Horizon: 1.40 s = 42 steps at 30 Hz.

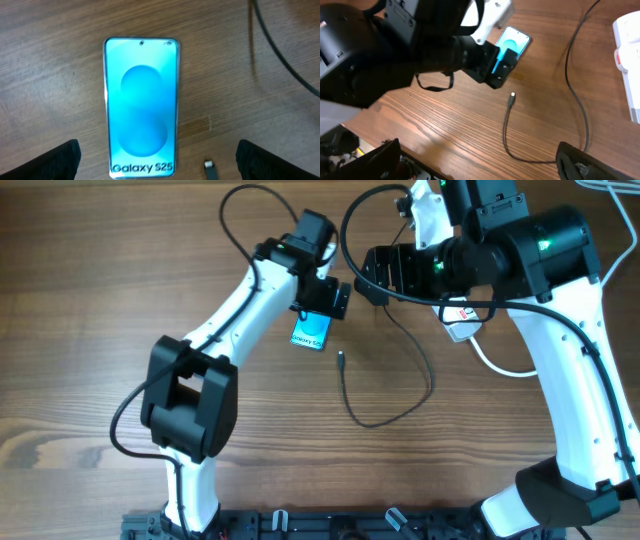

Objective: Plug charger to phone and switch on socket
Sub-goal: 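Grasp the phone with the left gripper and lift it upright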

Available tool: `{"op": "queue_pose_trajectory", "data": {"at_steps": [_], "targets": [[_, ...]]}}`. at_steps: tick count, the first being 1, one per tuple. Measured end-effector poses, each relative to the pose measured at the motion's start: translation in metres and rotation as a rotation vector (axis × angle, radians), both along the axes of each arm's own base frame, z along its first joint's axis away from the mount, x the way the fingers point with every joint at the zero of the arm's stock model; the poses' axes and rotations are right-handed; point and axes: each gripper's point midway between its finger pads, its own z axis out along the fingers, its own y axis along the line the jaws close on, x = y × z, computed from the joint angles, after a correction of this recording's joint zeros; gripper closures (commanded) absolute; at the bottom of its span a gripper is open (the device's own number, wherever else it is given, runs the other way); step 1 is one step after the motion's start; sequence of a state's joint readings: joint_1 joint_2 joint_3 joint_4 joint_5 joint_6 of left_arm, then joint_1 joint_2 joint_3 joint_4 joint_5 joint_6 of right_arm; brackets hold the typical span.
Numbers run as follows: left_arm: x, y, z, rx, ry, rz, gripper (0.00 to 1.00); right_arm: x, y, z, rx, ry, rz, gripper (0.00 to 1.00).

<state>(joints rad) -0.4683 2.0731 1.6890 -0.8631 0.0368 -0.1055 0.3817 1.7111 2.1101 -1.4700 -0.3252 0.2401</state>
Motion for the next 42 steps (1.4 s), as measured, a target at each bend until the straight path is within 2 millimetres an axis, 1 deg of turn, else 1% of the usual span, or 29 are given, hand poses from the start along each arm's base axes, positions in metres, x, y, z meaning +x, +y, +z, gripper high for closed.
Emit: {"op": "queue_pose_trajectory", "data": {"at_steps": [2, 5, 7, 9, 12, 17, 22, 24, 26, 27, 30, 32, 33, 35, 37, 38, 39, 40, 42], "targets": [[0.002, -0.001, -0.001, 0.017, -0.014, 0.005, 0.0, -0.007, -0.003, -0.004, -0.013, 0.033, 0.0, 0.0], [0.006, 0.009, -0.014, 0.04, 0.003, 0.052, 0.0, -0.008, -0.003, -0.004, -0.015, 0.038, 0.0, 0.0], [0.005, 0.017, -0.033, 0.069, 0.047, 0.085, 0.0, -0.008, -0.003, -0.005, -0.016, 0.04, -0.001, 0.0], [0.003, 0.022, -0.053, 0.094, 0.083, 0.1, 0.0, -0.009, -0.004, -0.005, -0.017, 0.044, -0.001, 0.0], [-0.001, 0.023, -0.067, 0.107, 0.113, 0.104, 0.0, -0.01, -0.004, -0.006, -0.019, 0.049, -0.001, 0.0], [-0.002, 0.02, -0.075, 0.101, 0.126, 0.1, 0.0, -0.01, -0.004, -0.006, -0.019, 0.049, -0.001, 0.0], [-0.003, 0.015, -0.074, 0.098, 0.126, 0.091, 0.0, -0.01, -0.004, -0.006, -0.019, 0.049, -0.001, 0.0], [-0.004, 0.014, -0.074, 0.099, 0.127, 0.088, 0.02, -0.01, -0.004, -0.006, -0.019, 0.049, -0.001, 0.0], [-0.004, 0.014, -0.074, 0.099, 0.129, 0.087, 0.08, -0.01, -0.004, -0.006, -0.019, 0.049, -0.001, 0.0], [-0.005, 0.014, -0.074, 0.1, 0.131, 0.088, 0.09, -0.01, -0.004, -0.006, -0.019, 0.049, -0.001, 0.0], [-0.008, 0.014, -0.075, 0.103, 0.143, 0.086, 0.2, -0.01, -0.004, -0.006, -0.019, 0.049, -0.001, 0.0], [-0.011, 0.01, -0.075, 0.104, 0.145, 0.082, 0.23, -0.01, -0.004, -0.006, -0.019, 0.049, -0.001, 0.0], [-0.012, 0.008, -0.075, 0.104, 0.144, 0.077, 0.27, -0.01, -0.004, -0.006, -0.019, 0.049, -0.001, 0.0], [-0.016, 0.0, -0.075, 0.106, 0.143, 0.057, 0.31, -0.01, -0.004, -0.006, -0.019, 0.048, -0.001, 0.0], [-0.018, -0.003, -0.075, 0.108, 0.142, 0.056, 0.35, -0.01, -0.004, -0.006, -0.019, 0.047, -0.001, 0.0], [-0.018, -0.003, -0.075, 0.111, 0.142, 0.059, 0.34, -0.01, -0.004, -0.005, -0.018, 0.046, -0.001, 0.0], [-0.019, -0.004, -0.075, 0.113, 0.141, 0.061, 0.28, -0.01, -0.004, -0.005, -0.018, 0.046, -0.001, 0.0], [-0.019, -0.004, -0.074, 0.114, 0.141, 0.064, 0.28, -0.01, -0.004, -0.005, -0.018, 0.046, -0.001, 0.0], [-0.019, -0.004, -0.075, 0.113, 0.142, 0.07, 0.34, -0.009, -0.004, -0.005, -0.018, 0.045, -0.001, 0.0]]}}
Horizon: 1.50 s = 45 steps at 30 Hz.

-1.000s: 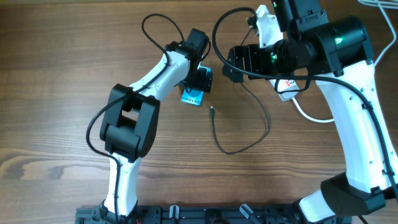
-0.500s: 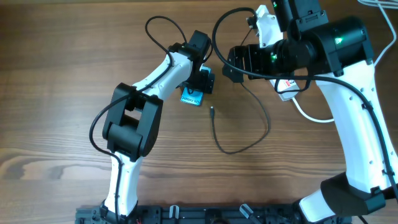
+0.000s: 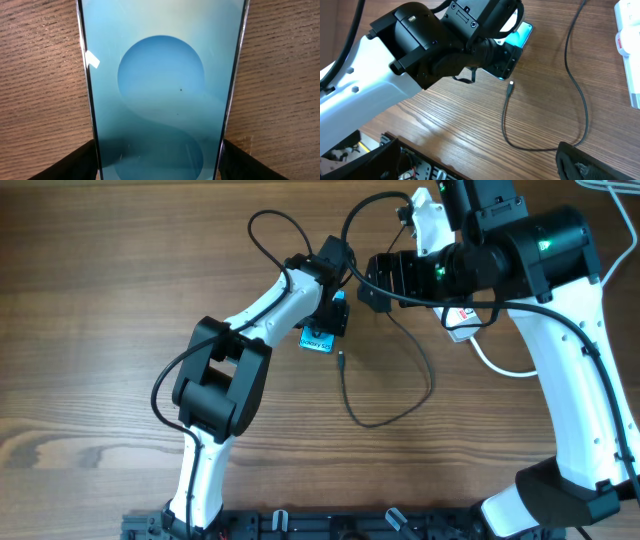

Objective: Plug charger to phone and switch on socket

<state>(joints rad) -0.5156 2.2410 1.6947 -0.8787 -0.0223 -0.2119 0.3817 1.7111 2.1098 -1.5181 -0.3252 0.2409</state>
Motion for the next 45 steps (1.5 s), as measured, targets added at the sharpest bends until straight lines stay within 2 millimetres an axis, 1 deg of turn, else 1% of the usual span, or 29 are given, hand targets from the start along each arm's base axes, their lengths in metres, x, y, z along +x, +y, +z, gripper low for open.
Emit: {"op": "queue_pose_trajectory", "data": {"at_steps": [1, 5, 9, 14, 18, 20, 22, 23, 24, 27, 29, 33, 34, 37, 40, 41, 43, 45], "targets": [[0.0, 0.0, 0.0, 0.0, 0.001, 0.002, 0.36, 0.0, 0.0, 0.0, 0.0, 0.0, 0.0, 0.0], [-0.002, 0.001, 0.0, 0.006, 0.008, 0.008, 0.33, 0.0, 0.0, 0.0, 0.0, -0.001, 0.0, 0.0], [-0.009, 0.006, 0.0, 0.022, 0.038, 0.028, 0.32, 0.002, 0.001, 0.001, 0.003, -0.008, 0.0, 0.0], [-0.012, 0.007, 0.0, 0.016, 0.058, 0.08, 0.36, 0.002, 0.001, 0.001, 0.003, -0.008, 0.0, 0.0], [-0.014, 0.006, 0.005, -0.04, 0.089, 0.136, 0.36, 0.002, 0.001, 0.001, 0.004, -0.01, 0.0, 0.0], [-0.01, 0.007, 0.016, -0.094, 0.094, 0.184, 0.36, 0.002, 0.001, 0.001, 0.004, -0.01, 0.0, 0.0], [-0.003, 0.013, 0.039, -0.176, 0.087, 0.24, 0.35, 0.002, 0.001, 0.001, 0.003, -0.011, 0.0, 0.0], [-0.002, 0.014, 0.046, -0.201, 0.086, 0.252, 0.36, 0.002, 0.001, 0.001, 0.003, -0.011, 0.0, 0.0], [0.001, 0.017, 0.058, -0.252, 0.093, 0.273, 0.36, 0.002, 0.0, 0.001, 0.001, -0.011, -0.002, 0.0], [0.002, 0.019, 0.077, -0.368, 0.124, 0.303, 0.36, 0.003, 0.0, 0.001, -0.002, -0.013, -0.004, 0.0], [-0.001, 0.018, 0.085, -0.45, 0.18, 0.334, 0.37, 0.005, -0.003, 0.0, -0.016, -0.014, -0.026, 0.0], [-0.004, 0.007, 0.104, -0.648, 0.292, 0.373, 0.38, 0.015, -0.023, -0.005, -0.103, -0.033, -0.142, 0.0], [-0.005, 0.003, 0.112, -0.711, 0.33, 0.384, 0.37, 0.018, -0.027, -0.005, -0.124, -0.042, -0.17, 0.0], [-0.007, -0.002, 0.137, -0.892, 0.442, 0.424, 0.37, 0.021, -0.033, -0.006, -0.148, -0.051, -0.202, 0.0], [-0.001, -0.002, 0.165, -1.064, 0.53, 0.455, 0.37, 0.024, -0.035, -0.005, -0.154, -0.063, -0.217, 0.0], [0.001, -0.002, 0.171, -1.1, 0.547, 0.457, 0.38, 0.026, -0.035, -0.004, -0.154, -0.072, -0.221, 0.0], [0.007, 0.0, 0.187, -1.188, 0.595, 0.477, 0.38, 0.035, -0.036, 0.0, -0.154, -0.112, -0.238, 0.0], [0.009, 0.004, 0.196, -1.231, 0.654, 0.523, 0.39, 0.046, -0.042, 0.005, -0.172, -0.16, -0.279, 0.0]]}}
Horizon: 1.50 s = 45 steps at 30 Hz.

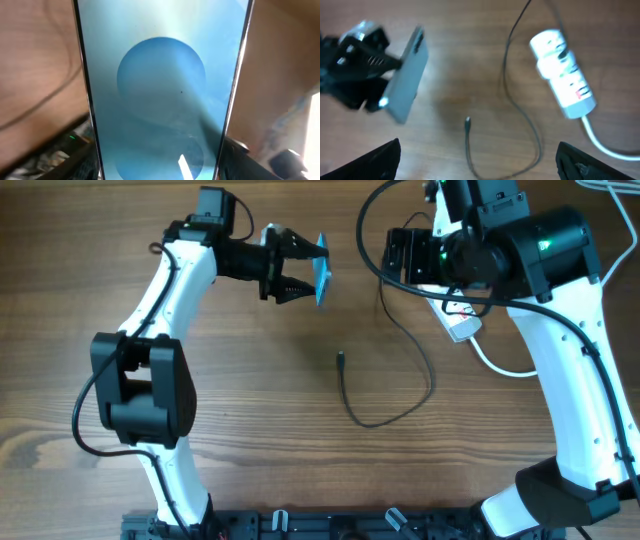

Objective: Plug charger to phone and switch on socket

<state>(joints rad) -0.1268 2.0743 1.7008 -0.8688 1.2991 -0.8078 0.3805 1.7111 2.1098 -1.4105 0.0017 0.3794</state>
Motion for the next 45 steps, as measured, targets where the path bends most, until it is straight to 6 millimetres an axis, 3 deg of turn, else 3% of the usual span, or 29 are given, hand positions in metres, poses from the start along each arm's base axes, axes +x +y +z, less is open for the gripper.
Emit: {"op": "queue_pose_trajectory", "data": {"at_steps": [5, 11, 20, 28, 35, 38, 41, 45], "targets": [[0.0, 0.004, 0.01, -0.052, 0.131, 0.026, 0.4, 0.021, -0.023, 0.01, -0.071, -0.1, -0.129, 0.0], [-0.002, 0.004, 0.015, -0.079, 0.199, 0.027, 0.4, 0.019, -0.013, 0.01, -0.021, -0.084, -0.102, 0.0], [-0.003, 0.003, 0.017, -0.092, 0.221, 0.025, 0.4, 0.005, 0.029, 0.004, 0.161, 0.006, 0.003, 0.0], [-0.003, 0.003, 0.017, -0.092, 0.225, 0.026, 0.4, -0.005, 0.105, -0.031, 0.109, 0.051, 0.114, 0.0], [-0.003, 0.003, 0.017, -0.092, 0.226, 0.026, 0.4, -0.001, 0.132, -0.043, 0.021, -0.026, 0.045, 0.01], [-0.003, 0.003, 0.017, -0.092, 0.228, 0.026, 0.4, 0.007, 0.138, -0.067, -0.014, 0.001, 0.004, 0.11], [-0.003, 0.003, 0.017, -0.092, 0.228, 0.026, 0.4, 0.022, 0.143, -0.091, -0.039, 0.009, -0.047, 0.32], [-0.003, 0.003, 0.017, -0.092, 0.228, 0.026, 0.4, 0.035, 0.144, -0.086, -0.031, -0.047, -0.088, 0.46]]}}
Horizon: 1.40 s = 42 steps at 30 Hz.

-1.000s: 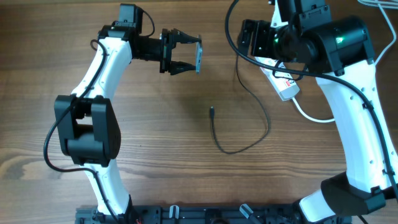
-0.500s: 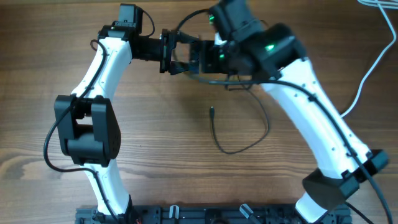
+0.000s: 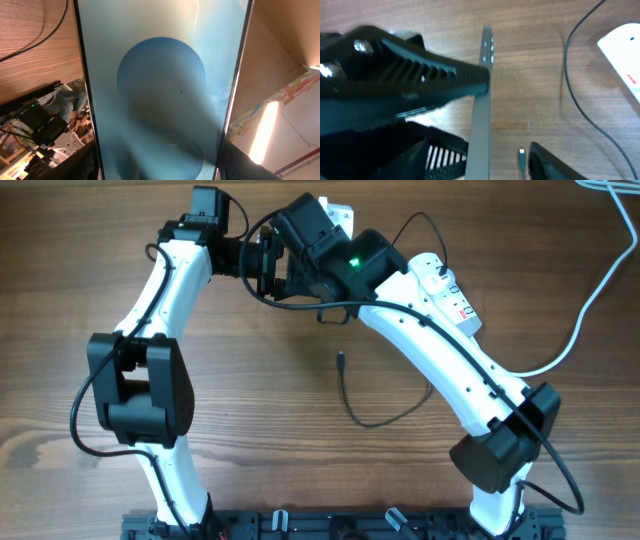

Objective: Plug charger to phone and switch on socket

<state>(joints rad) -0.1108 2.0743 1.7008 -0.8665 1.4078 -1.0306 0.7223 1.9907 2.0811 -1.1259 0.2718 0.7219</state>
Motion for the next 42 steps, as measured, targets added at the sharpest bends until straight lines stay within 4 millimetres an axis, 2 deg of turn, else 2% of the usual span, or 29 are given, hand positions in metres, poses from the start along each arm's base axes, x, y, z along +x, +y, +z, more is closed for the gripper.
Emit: {"op": "queue_pose_trajectory", "data": {"at_steps": [5, 10, 14, 21, 22, 25, 26, 27, 32, 34, 36, 38, 41, 42], "targets": [[0.0, 0.0, 0.0, 0.0, 0.0, 0.0, 0.4, 0.005, -0.004, 0.003, -0.014, -0.027, -0.028, 0.66], [0.0, 0.0, 0.0, 0.0, 0.0, 0.0, 0.4, 0.005, -0.006, 0.003, -0.019, -0.032, -0.034, 0.74], [0.0, 0.0, 0.0, 0.0, 0.0, 0.0, 0.4, 0.006, -0.005, 0.003, -0.018, -0.032, -0.033, 0.93], [0.0, 0.0, -0.001, 0.003, 0.0, 0.0, 0.38, 0.005, -0.004, 0.003, -0.026, -0.036, -0.019, 0.96], [0.0, 0.0, -0.001, 0.003, 0.0, 0.0, 0.33, 0.005, -0.004, 0.003, -0.026, -0.036, -0.019, 0.95], [0.0, 0.0, 0.0, 0.003, 0.003, 0.001, 0.07, 0.006, -0.005, 0.004, -0.005, -0.034, -0.054, 0.96], [0.001, 0.0, 0.0, -0.002, -0.009, 0.0, 0.01, 0.006, -0.005, 0.004, 0.015, -0.03, -0.083, 0.96], [0.002, 0.0, 0.002, -0.007, -0.023, -0.001, 0.0, 0.006, -0.005, 0.004, 0.038, -0.026, -0.118, 0.96], [0.005, -0.001, 0.005, -0.021, -0.062, -0.004, 0.02, 0.009, -0.01, 0.005, 0.16, -0.014, -0.32, 0.96], [0.006, 0.0, 0.005, -0.021, -0.063, -0.002, 0.09, 0.011, -0.015, 0.009, 0.24, -0.008, -0.436, 0.96], [0.006, 0.001, 0.005, -0.02, -0.058, 0.0, 0.25, 0.011, -0.02, 0.019, 0.341, -0.008, -0.56, 0.96], [0.006, 0.001, 0.005, -0.02, -0.048, 0.002, 0.34, 0.009, -0.026, 0.037, 0.45, -0.017, -0.665, 0.96], [0.007, 0.002, 0.005, -0.019, -0.029, 0.007, 0.35, 0.002, -0.029, 0.058, 0.585, -0.01, -0.765, 0.95], [0.007, 0.002, 0.005, -0.019, -0.025, 0.008, 0.35, 0.0, -0.027, 0.059, 0.607, 0.005, -0.774, 0.96]]}}
